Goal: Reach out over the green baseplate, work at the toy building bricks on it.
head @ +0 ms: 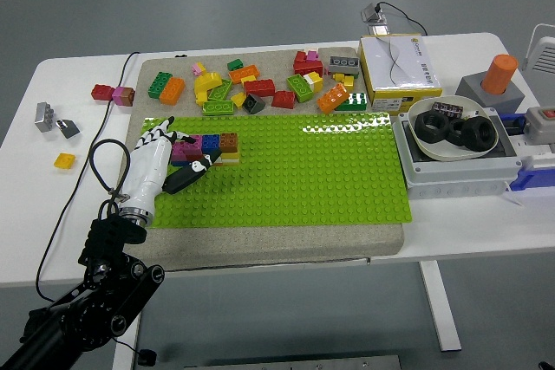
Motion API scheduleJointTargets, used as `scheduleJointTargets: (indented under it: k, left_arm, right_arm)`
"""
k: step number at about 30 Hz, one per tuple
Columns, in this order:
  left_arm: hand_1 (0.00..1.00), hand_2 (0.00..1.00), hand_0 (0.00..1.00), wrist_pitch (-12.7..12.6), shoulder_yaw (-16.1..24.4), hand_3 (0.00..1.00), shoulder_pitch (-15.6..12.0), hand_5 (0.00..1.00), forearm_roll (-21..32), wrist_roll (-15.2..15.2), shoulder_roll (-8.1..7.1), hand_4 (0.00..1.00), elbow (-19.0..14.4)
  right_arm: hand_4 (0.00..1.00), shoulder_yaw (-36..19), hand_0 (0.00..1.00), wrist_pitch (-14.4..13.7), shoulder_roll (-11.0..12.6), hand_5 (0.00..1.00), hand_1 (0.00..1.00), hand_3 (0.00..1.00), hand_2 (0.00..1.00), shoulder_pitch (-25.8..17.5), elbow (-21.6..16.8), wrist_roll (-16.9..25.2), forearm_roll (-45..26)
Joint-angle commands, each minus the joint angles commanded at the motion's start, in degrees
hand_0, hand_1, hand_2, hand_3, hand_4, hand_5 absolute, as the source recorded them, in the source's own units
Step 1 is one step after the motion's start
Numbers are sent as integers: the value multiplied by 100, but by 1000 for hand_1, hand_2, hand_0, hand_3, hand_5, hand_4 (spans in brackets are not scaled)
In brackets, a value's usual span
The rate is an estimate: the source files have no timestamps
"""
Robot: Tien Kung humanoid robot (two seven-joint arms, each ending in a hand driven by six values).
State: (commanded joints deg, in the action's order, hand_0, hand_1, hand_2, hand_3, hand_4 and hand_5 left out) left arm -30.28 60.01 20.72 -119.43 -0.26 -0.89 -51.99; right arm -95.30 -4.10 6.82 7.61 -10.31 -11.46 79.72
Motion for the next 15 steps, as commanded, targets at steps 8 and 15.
scheduleJointTargets:
  k: [8, 15]
  left_arm:
    - [974, 998, 998, 42, 270, 607, -39, 998, -138, 70, -20, 998, -436]
    - [965, 992, 998, 224, 539, 614, -215, 998, -153, 300, -106, 998, -1078]
  right_arm:
    - [635, 21, 592, 5, -9, 729, 556, 645, 617, 0, 0, 4, -11]
    - [635, 107, 592, 30, -30, 729, 556, 645, 616, -16, 0, 7, -50]
